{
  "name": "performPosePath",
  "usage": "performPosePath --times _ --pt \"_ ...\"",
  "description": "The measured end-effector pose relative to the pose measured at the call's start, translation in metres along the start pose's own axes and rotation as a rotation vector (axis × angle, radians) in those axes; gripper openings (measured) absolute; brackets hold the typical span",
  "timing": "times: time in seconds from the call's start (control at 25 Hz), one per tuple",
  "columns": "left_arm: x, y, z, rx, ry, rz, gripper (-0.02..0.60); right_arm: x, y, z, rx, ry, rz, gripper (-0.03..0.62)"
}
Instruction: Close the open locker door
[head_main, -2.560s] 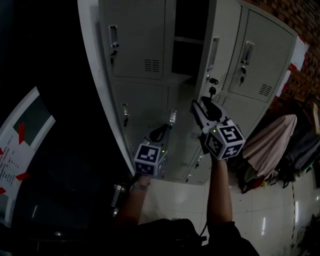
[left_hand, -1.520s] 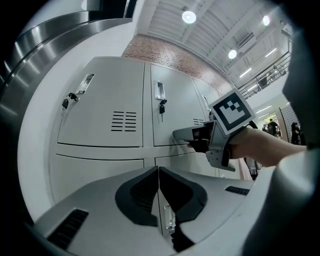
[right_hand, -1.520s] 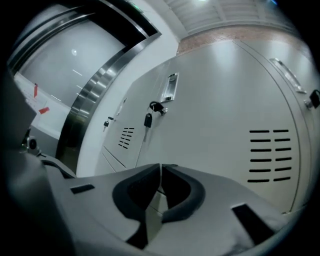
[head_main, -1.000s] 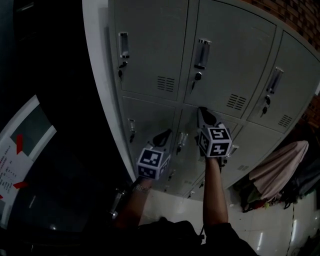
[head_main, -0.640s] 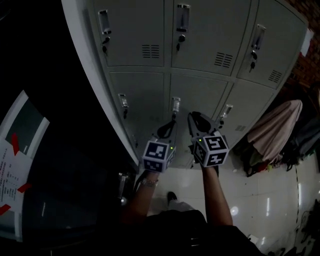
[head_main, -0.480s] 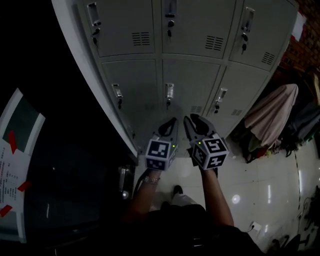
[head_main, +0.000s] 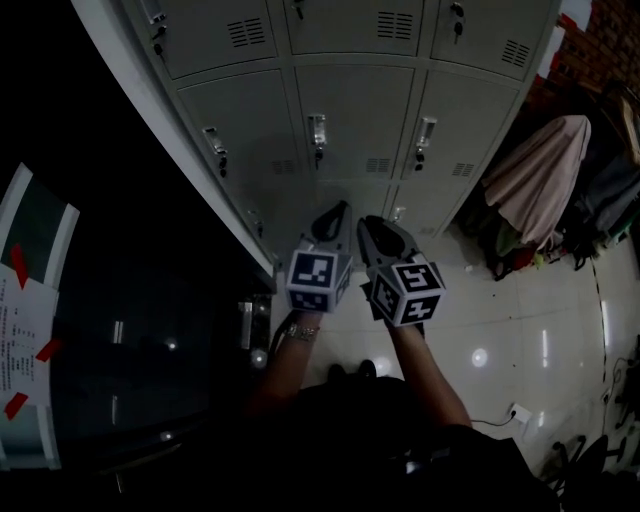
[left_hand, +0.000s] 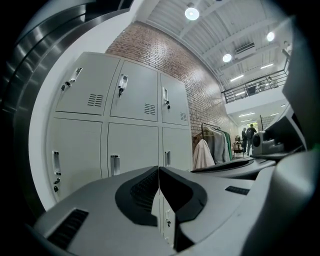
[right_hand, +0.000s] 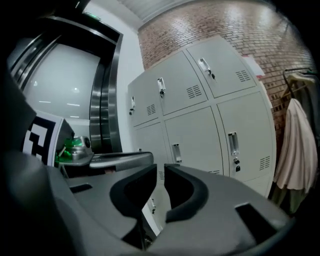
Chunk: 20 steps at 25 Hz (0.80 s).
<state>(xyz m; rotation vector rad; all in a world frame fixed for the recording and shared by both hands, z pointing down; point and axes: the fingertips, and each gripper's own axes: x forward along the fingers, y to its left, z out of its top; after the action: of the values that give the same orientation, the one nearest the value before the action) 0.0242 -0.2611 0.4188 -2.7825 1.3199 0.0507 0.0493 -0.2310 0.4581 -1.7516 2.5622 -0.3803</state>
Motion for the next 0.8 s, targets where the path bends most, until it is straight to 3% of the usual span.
performPosePath --times 0.36,0.8 --pt "0.001 -0.008 -0.012 -0.001 0.031 0.037 0.003 -0.011 -0.002 -0.008 0.002 0.003 0.034 0.049" --pt "0.004 -0.006 -0.018 -0.096 0.047 0.044 0.003 -0.019 -0.015 0.001 0.039 -0.042 0.056 0.049"
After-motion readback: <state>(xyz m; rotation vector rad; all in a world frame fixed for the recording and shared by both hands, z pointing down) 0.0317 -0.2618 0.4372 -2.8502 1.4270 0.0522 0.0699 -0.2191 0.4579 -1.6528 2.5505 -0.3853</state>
